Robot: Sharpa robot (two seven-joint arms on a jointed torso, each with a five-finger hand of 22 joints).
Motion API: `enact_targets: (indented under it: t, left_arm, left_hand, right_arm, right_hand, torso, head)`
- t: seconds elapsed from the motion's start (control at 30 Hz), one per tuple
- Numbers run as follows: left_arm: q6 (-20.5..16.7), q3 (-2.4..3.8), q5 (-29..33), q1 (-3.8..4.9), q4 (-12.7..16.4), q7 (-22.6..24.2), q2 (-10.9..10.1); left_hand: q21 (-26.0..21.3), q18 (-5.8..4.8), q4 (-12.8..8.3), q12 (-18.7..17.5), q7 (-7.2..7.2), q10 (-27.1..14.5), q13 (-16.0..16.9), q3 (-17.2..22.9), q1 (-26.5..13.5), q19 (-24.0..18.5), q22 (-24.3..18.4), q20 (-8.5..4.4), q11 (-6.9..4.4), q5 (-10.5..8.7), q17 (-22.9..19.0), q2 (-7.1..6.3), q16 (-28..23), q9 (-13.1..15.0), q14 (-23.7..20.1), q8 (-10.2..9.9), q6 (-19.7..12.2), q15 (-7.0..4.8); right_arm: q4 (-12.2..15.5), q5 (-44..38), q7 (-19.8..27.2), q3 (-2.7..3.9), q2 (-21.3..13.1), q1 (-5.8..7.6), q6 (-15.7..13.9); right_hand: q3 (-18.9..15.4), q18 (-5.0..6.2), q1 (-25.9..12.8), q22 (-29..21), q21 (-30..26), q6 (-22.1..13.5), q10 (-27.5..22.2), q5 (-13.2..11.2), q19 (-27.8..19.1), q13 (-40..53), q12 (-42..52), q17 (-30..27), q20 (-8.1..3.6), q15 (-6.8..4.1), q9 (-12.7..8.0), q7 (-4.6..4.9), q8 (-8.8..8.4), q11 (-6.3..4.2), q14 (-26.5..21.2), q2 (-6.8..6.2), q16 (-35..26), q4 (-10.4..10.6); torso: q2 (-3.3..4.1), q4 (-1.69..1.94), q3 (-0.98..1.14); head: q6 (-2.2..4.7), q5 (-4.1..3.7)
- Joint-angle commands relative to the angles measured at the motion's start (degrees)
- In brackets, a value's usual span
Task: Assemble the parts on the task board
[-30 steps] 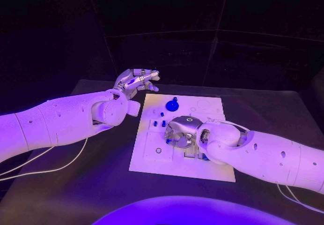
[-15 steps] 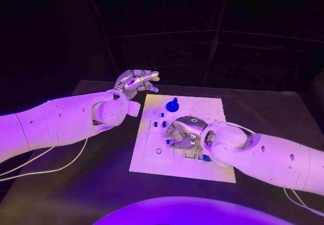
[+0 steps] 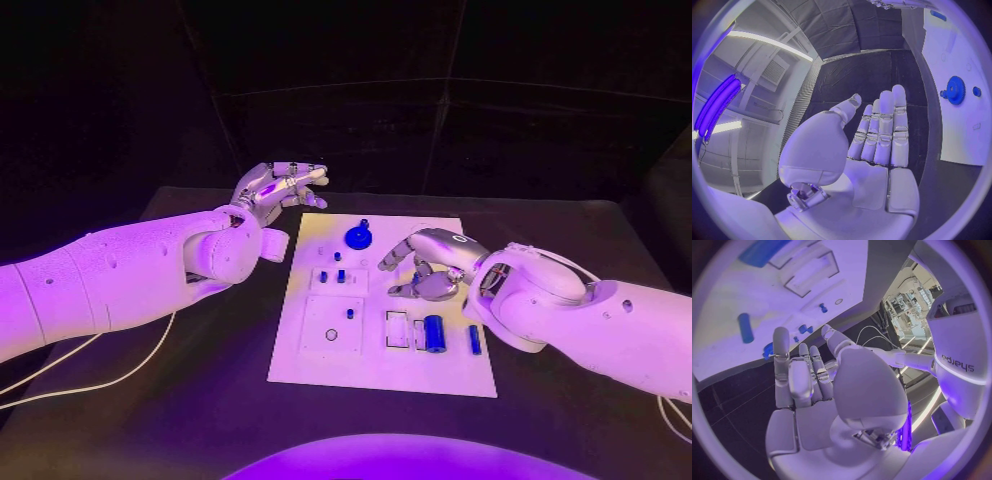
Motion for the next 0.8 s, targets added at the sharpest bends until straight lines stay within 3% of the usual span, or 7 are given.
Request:
enact_targets:
  t: [0.03,0.37,0.53,0.8]
  left_arm:
    - [0.9,0.01,-0.5,0.09,0.0,0.2,0.0]
    - [1.1,0.01,-0.5,0.07,-0.3,0.2,0.3]
    - [1.1,0.00,-0.5,0.06,-0.4,0.2,0.3]
    - [1.1,0.00,-0.5,0.05,-0.3,0.1,0.3]
  left_hand:
    - [-0.4,0.28,-0.3,0.3,0.05,-0.4,0.1,0.0,0.4,-0.1,-0.1,0.26,0.01,0.11,-0.1,-0.01,0.2,0.1,-0.4,0.3,-0.3,0.03]
    - [-0.4,0.28,-0.3,0.3,0.04,-0.4,0.1,0.0,0.5,-0.1,-0.1,0.26,0.01,0.11,-0.1,0.00,0.2,0.1,-0.4,0.3,-0.3,0.02]
    - [-0.4,0.28,-0.3,0.3,0.04,-0.4,0.1,0.0,0.5,-0.1,-0.1,0.26,0.01,0.11,-0.1,0.00,0.2,0.1,-0.4,0.3,-0.3,0.02]
    - [-0.4,0.28,-0.3,0.3,0.04,-0.4,0.1,0.0,0.5,-0.1,-0.1,0.26,0.01,0.11,-0.1,0.00,0.2,0.1,-0.4,0.3,-0.3,0.02]
  right_arm:
    - [-0.3,3.7,-1.5,0.13,-1.6,0.76,0.1]
    - [-1.7,0.1,-5.8,0.32,-4.5,1.75,6.4]
    - [-2.4,-1.2,-6.4,0.31,-3.9,1.78,8.0]
    - [-4.2,-2.2,-6.7,0.30,-2.0,1.77,9.7]
  right_hand:
    - [-0.9,0.83,0.1,-0.2,-0.4,-1.0,-1.1,0.3,0.2,-0.1,0.5,-0.4,0.23,0.26,-0.1,0.02,-0.24,-0.08,0.7,0.43,0.0,-0.1]
    - [-7.0,0.83,1.3,-0.7,-1.1,-1.6,-4.6,0.5,0.0,-0.1,2.2,-2.1,0.32,0.30,0.1,-0.30,0.02,-0.09,0.2,0.62,-1.0,1.2]
    - [-7.6,0.84,2.3,-0.9,-1.3,-1.2,-4.8,0.7,0.0,-0.1,3.0,-2.5,0.27,0.26,0.1,-0.33,0.06,-0.11,0.2,1.27,-1.2,1.3]
    - [-7.6,0.87,4.1,-1.0,-1.4,0.0,-3.7,0.5,0.4,0.0,4.7,-2.4,0.10,0.07,0.2,-0.45,0.25,-0.33,0.4,3.01,-1.1,1.0]
  torso:
    - [0.05,-0.09,0.05]
    - [0.09,0.10,0.09]
    - [0.15,0.04,0.15]
    - [0.10,0.17,-0.01]
  head:
    - [0.58,-0.43]
    - [0.95,-0.92]
    - [0.82,-0.82]
    - [0.68,-0.73]
